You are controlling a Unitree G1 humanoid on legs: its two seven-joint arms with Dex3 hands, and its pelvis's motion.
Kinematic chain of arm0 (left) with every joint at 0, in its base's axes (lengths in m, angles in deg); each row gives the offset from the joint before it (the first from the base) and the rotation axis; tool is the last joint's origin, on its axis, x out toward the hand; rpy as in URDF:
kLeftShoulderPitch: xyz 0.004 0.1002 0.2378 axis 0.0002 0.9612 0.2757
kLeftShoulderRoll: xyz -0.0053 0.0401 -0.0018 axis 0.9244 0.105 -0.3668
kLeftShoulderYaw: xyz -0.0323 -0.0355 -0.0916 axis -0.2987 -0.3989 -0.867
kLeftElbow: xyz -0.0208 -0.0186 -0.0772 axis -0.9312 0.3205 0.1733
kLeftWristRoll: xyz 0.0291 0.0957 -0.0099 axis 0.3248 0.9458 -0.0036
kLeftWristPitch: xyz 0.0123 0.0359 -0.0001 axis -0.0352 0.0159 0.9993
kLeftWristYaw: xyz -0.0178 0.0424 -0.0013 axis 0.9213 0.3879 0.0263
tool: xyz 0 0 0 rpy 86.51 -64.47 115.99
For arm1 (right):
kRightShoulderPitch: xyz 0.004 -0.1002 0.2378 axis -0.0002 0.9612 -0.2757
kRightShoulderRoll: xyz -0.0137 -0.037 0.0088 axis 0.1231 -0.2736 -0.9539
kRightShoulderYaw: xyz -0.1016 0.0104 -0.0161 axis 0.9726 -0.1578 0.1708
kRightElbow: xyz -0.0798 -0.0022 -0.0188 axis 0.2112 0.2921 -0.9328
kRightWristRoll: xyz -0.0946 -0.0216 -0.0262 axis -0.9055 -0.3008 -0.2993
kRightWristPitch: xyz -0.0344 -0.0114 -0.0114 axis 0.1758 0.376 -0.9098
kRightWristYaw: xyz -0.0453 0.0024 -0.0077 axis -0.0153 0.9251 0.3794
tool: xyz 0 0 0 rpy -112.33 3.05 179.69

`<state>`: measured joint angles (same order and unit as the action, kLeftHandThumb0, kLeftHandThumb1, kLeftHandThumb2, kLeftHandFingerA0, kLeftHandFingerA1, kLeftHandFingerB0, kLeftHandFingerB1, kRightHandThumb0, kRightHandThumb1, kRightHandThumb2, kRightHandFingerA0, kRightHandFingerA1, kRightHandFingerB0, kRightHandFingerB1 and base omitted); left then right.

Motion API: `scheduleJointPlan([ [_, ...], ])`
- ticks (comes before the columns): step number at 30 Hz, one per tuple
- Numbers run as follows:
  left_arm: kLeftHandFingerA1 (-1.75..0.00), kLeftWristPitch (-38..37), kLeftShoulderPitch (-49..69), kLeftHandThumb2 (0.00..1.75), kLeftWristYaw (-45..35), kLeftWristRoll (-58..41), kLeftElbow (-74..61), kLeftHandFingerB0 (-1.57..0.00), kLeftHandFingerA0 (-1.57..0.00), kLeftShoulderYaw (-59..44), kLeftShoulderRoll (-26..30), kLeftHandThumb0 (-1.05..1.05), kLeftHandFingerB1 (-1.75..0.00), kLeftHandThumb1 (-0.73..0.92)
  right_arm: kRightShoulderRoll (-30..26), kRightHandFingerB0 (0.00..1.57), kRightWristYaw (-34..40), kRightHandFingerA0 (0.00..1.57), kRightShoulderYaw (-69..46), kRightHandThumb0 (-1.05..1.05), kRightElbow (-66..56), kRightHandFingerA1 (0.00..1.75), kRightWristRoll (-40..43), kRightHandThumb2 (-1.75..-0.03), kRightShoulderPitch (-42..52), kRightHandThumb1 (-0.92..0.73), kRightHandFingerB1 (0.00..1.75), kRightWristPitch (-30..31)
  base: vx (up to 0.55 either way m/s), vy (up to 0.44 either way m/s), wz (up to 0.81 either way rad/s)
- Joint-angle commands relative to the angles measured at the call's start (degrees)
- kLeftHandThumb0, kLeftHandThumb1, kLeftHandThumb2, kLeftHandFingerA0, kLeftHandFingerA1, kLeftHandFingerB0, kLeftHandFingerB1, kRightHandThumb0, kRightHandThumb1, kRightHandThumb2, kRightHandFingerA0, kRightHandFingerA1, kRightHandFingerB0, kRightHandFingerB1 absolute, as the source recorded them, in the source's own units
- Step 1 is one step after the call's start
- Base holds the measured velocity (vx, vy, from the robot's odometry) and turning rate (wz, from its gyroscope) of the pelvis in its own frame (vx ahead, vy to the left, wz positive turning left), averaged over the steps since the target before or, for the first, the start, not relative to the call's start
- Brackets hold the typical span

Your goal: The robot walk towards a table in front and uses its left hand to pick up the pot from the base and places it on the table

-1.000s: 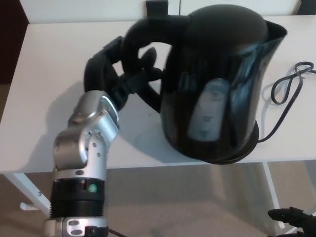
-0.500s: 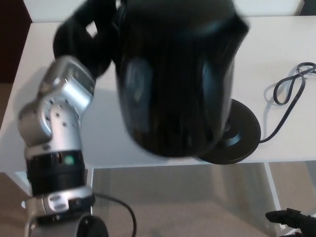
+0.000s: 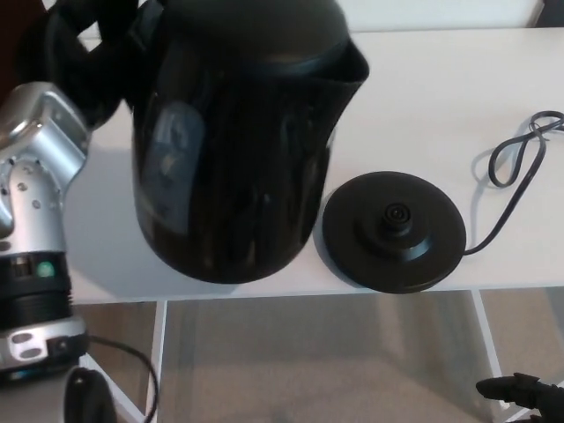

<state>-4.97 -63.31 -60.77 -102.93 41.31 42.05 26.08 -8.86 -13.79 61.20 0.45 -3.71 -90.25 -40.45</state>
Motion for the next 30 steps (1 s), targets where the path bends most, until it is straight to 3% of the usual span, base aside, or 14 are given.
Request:
scheduleJointPlan([
  [1,-1.56,-7.46,-0.83,0.69,-2.41,2.58,4.19,-0.63,-0.85,0.36,2.97,-0.14,-1.02,0.8,-0.78,0.42,0.66,0.52,0.22,-0.46,0.22,0.6,-0.74,-0.88,-0.36,-0.52,0.55,0.4,0.0,0.0,0.0],
  [5,-1.55,-11.37,-1.36,0.64,-1.34,4.94,9.2,-0.66,-0.86,0.24,4.33,-0.13,-1.01,0.8,-1.03,0.42,0.57,0.52,0.32,-0.45,-0.36,0.6,-0.81,-0.88,-0.2,-0.52,0.55,0.42,0.0,0.0,0.0],
  [7,-1.41,-14.66,-1.71,0.68,0.19,6.79,13.48,-0.67,-0.94,0.11,5.06,-0.12,-0.96,0.78,-1.06,0.42,0.55,0.53,0.36,-0.45,-0.31,0.61,-0.86,-0.87,-0.15,-0.52,0.55,0.25,0.0,0.0,0.0],
  [10,-1.43,-16.29,-2.57,0.72,1.85,7.61,16.46,-0.67,-0.91,-0.66,5.51,-0.12,-0.96,0.76,-0.71,0.42,0.57,0.52,0.42,-0.45,-0.16,0.61,-0.86,-0.87,-0.22,-0.52,0.55,0.06,0.0,0.0,0.0],
  [11,-1.51,-18.32,-2.55,0.76,3.53,8.39,18.08,-0.7,-0.84,-0.98,5.16,-0.1,-1.01,0.76,-0.71,0.41,0.64,0.53,0.54,-0.45,-0.23,0.61,-0.98,-0.87,-0.04,-0.52,0.55,0.09,0.0,0.0,0.0],
  [14,-1.4,-19.89,-2.53,0.72,4.78,8.75,19.56,-0.73,-0.91,-1.5,4.62,-0.11,-0.9,0.74,-0.75,0.45,1.01,0.54,1.04,-0.45,-0.19,0.61,-1.47,-0.87,0.19,-0.52,0.56,-0.07,0.0,0.0,0.0],
  [18,-1.48,-22.49,-3.36,0.73,5.25,8.72,21.93,-0.74,-0.87,-2.15,4.37,-0.1,-0.93,0.75,-0.66,0.44,1.4,0.54,1.44,-0.44,-0.08,0.61,-1.76,-0.87,-0.61,-0.52,0.55,0.57,0.0,0.0,0.0],
  [19,-1.41,-23.37,-3.07,0.75,5.72,9.26,22.31,-0.76,-0.9,-1.81,4.11,-0.09,-0.91,0.73,-0.83,0.42,1.49,0.54,1.82,-0.45,-0.16,0.61,-2.1,-0.88,-0.42,-0.52,0.55,0.48,0.0,0.0,0.0],
  [26,-1.39,-25.24,-2.42,0.71,5.42,9.3,22.89,-0.76,-0.9,-1.64,2.92,-0.12,-0.91,0.73,-1.22,0.44,1.16,0.54,1.92,-0.45,-0.16,0.62,-1.9,-0.88,0.37,-0.52,0.55,-0.37,0.0,0.0,0.0],
  [27,-1.32,-24.56,-2.03,0.76,5.18,9.02,21.5,-0.73,-0.93,-1.46,2.55,-0.11,-0.87,0.71,-1.22,0.43,1.25,0.54,2.01,-0.46,-0.43,0.61,-2.05,-0.88,0.38,-0.52,0.55,0.21,0.0,0.0,0.0],
  [30,-1.34,-24.16,-1.37,0.8,2.76,8.01,19.88,-0.74,-0.9,-1.25,2.43,-0.09,-0.81,0.69,-1.24,0.43,1.64,0.54,2.24,-0.45,-0.64,0.61,-2.57,-0.88,0.14,-0.52,0.55,0.35,0.0,0.0,0.0],
])
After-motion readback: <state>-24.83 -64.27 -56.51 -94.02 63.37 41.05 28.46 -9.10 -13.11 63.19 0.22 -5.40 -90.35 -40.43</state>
